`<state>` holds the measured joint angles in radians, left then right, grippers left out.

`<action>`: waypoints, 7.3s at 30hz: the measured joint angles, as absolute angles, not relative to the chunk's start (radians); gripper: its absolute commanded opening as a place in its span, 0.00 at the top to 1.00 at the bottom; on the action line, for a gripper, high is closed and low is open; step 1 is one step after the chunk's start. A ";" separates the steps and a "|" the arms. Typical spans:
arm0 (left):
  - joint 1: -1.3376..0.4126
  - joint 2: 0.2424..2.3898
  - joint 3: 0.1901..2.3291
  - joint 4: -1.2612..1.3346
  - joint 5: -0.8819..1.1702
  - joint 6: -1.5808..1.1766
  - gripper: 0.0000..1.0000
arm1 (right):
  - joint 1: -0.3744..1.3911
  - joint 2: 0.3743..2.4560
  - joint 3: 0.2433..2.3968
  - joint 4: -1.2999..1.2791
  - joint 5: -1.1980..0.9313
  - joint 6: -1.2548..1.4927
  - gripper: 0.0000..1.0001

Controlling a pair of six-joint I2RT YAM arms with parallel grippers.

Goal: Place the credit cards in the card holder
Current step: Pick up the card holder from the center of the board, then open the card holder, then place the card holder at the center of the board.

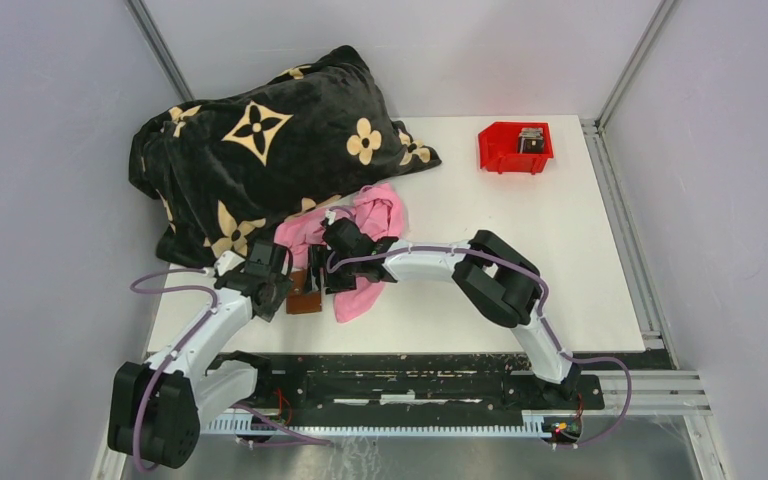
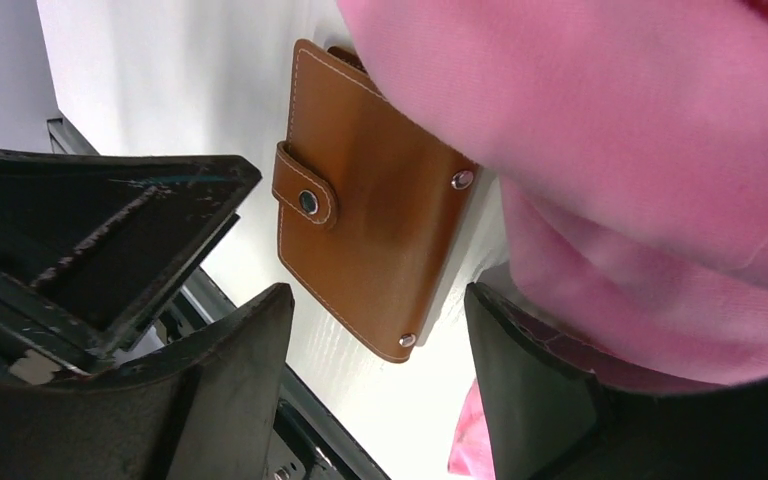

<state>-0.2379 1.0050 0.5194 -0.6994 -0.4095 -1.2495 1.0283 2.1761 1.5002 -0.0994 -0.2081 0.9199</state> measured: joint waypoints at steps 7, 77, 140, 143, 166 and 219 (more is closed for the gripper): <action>-0.231 1.043 0.477 -0.641 -0.383 -1.243 0.42 | 1.026 2.183 1.477 -0.035 -0.219 0.976 0.31; -0.418 1.019 0.622 -0.515 -0.023 -0.706 0.46 | 0.970 2.028 1.393 -0.215 -0.235 0.823 0.99; -0.587 1.375 0.766 -0.578 -0.269 -0.709 0.97 | 0.947 2.029 1.418 -0.278 -0.289 0.796 0.99; -0.590 1.370 0.766 -0.578 -0.290 -0.721 0.97 | 0.945 2.029 1.415 -0.266 -0.290 0.796 0.99; -0.574 1.248 0.787 -0.688 -0.468 -0.800 0.67 | 0.822 1.850 1.288 -0.259 -0.400 0.786 0.99; -0.742 1.881 1.568 -0.302 -0.181 -0.709 0.52 | 0.438 1.244 1.110 -0.493 0.562 1.126 0.36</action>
<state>-0.7418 1.8812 1.5684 -0.3016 -0.1810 -0.7086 0.4377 1.2442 1.1103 -0.4927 0.5617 1.1255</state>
